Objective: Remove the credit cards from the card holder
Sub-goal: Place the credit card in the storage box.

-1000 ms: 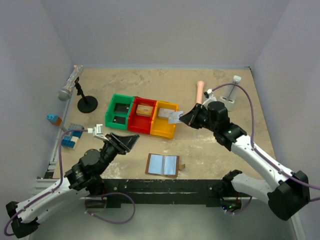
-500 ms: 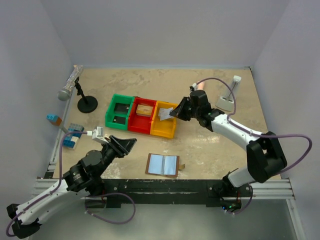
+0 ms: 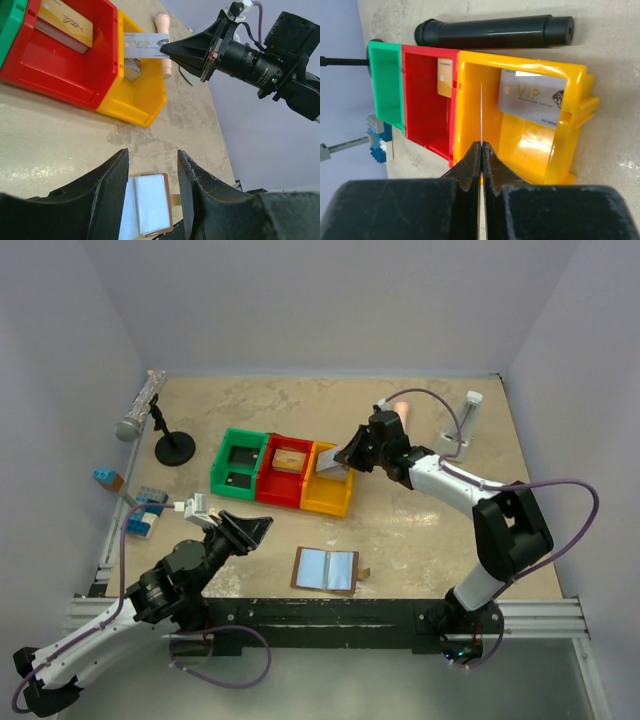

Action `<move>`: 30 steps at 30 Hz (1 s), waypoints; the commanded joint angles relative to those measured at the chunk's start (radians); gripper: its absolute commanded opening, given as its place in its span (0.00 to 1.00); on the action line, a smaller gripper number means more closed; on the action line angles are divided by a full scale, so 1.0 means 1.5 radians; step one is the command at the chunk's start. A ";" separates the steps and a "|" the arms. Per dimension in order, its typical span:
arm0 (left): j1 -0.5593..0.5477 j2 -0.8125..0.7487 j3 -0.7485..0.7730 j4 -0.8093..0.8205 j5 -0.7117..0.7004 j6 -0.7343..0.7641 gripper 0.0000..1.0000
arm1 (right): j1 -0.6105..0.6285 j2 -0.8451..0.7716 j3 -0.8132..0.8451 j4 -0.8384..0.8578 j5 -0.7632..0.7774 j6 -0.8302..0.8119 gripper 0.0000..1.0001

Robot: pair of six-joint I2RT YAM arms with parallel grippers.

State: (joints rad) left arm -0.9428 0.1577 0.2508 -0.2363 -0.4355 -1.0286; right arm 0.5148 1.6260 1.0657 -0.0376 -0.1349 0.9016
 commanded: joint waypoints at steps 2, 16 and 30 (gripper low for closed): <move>0.001 -0.005 0.009 -0.008 -0.019 0.020 0.48 | -0.003 0.019 0.035 -0.004 0.036 0.006 0.00; 0.001 0.022 0.010 0.002 -0.025 0.027 0.48 | -0.004 0.061 0.056 -0.019 0.055 0.014 0.00; 0.001 0.022 0.004 0.000 -0.029 0.026 0.48 | -0.003 0.071 0.050 -0.024 0.060 0.015 0.00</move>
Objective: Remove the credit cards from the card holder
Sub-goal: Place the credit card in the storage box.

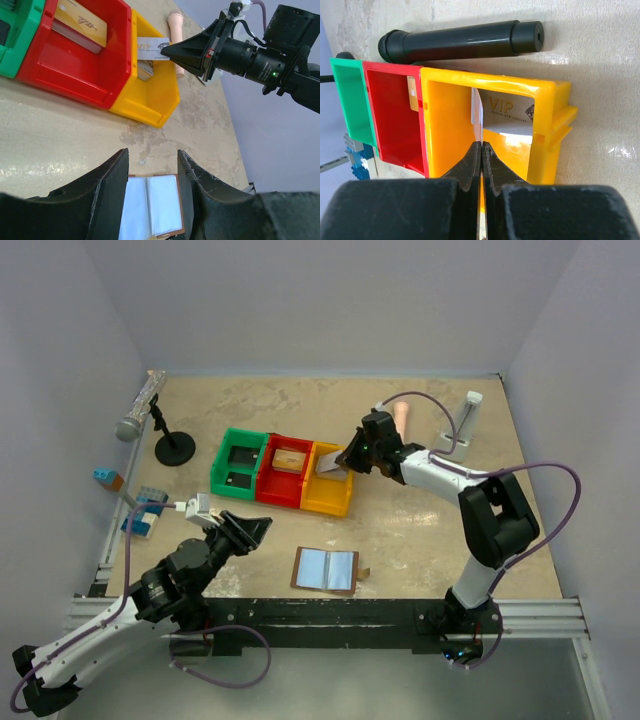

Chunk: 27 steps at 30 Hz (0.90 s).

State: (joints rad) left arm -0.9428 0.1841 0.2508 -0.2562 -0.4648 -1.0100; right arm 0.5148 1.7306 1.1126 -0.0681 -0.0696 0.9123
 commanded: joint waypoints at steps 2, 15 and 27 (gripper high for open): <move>0.001 0.004 0.004 0.013 -0.009 0.014 0.48 | -0.004 -0.002 0.016 -0.005 0.019 0.006 0.00; 0.001 0.003 0.002 0.008 -0.007 0.013 0.48 | -0.005 -0.014 0.007 -0.011 0.029 0.006 0.13; 0.001 0.009 0.000 0.011 -0.003 0.012 0.48 | -0.007 -0.031 0.003 -0.020 0.040 0.000 0.31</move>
State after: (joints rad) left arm -0.9428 0.1867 0.2504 -0.2565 -0.4656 -1.0100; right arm 0.5121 1.7321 1.1126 -0.0940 -0.0425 0.9176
